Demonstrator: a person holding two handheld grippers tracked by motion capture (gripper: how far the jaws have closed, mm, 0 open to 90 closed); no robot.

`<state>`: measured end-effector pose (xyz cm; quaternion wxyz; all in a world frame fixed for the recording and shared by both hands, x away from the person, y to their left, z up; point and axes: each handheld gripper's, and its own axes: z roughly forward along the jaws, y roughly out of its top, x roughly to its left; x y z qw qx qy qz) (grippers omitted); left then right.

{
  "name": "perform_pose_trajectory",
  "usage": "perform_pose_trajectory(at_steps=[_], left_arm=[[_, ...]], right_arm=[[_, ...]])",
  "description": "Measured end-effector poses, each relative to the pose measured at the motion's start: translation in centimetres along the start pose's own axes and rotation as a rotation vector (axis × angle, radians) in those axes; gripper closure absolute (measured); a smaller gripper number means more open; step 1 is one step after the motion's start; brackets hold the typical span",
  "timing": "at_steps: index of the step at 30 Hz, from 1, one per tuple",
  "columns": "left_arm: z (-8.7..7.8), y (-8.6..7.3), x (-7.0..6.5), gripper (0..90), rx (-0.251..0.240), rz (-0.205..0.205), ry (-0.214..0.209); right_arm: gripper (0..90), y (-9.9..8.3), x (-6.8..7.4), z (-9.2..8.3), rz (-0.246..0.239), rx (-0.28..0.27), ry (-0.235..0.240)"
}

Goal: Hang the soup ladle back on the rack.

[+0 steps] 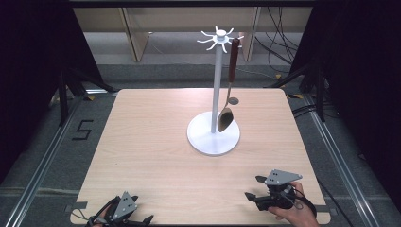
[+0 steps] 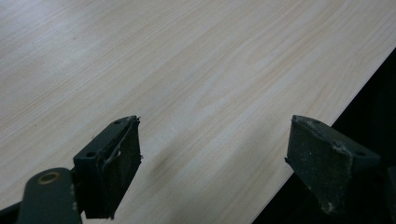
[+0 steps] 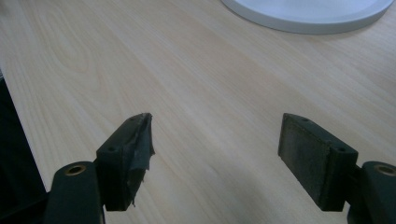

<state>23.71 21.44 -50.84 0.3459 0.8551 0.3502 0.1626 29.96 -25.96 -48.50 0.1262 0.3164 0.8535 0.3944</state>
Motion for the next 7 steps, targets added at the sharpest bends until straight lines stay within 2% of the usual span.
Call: perform_pose_trajectory(at_steps=[7], left_arm=[[-0.04,0.02,0.02,16.8,0.000,0.006,0.000]], right_arm=[[27.3,-0.05,0.02,-0.09,0.008,0.002,-0.001]])
